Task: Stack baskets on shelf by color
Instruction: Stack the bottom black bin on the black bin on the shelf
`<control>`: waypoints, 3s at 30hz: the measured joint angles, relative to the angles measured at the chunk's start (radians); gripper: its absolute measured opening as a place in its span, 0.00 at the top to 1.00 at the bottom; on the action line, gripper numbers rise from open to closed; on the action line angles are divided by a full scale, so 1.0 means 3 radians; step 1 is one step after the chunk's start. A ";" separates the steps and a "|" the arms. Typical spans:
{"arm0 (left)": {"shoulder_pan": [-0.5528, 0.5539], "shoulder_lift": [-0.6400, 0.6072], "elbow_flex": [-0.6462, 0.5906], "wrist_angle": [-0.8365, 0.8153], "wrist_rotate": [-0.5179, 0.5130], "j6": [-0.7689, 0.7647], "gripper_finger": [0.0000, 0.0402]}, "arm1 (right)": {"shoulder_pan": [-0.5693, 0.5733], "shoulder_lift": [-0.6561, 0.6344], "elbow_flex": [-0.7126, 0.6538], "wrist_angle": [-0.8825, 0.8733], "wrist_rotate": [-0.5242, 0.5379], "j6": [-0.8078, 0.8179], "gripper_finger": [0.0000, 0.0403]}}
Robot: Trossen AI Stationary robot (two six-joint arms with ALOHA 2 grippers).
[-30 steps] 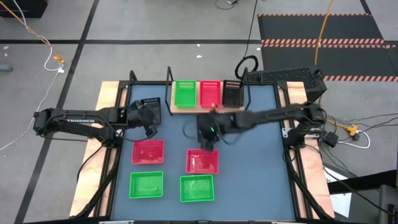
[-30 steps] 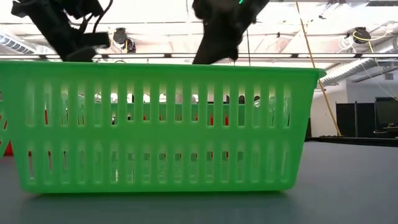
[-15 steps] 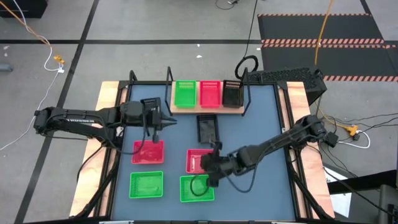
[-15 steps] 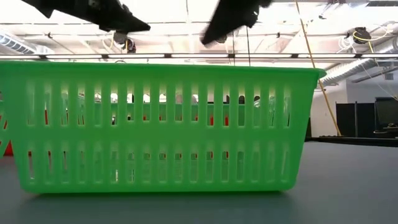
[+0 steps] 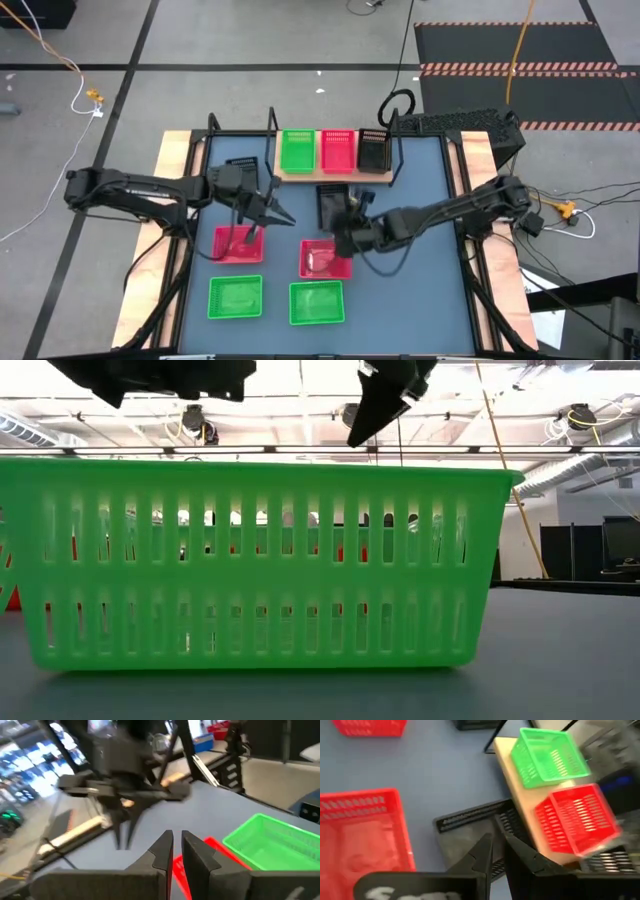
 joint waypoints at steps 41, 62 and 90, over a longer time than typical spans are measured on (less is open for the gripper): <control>-0.0443 -0.0090 -0.0002 -0.1134 -0.1448 -0.1211 0.65 | -0.0621 -0.0021 -0.1369 0.1716 -0.1641 -0.0955 0.60; -0.0441 -0.0090 -0.0002 -0.1375 -0.2016 -0.1507 0.64 | -0.0627 -0.0018 -0.1815 0.2378 -0.1520 -0.0948 0.79; -0.0441 -0.0090 -0.0002 -0.1497 -0.2101 -0.1571 0.64 | -0.0467 -0.1442 -0.1614 0.1820 0.0193 -0.3230 0.99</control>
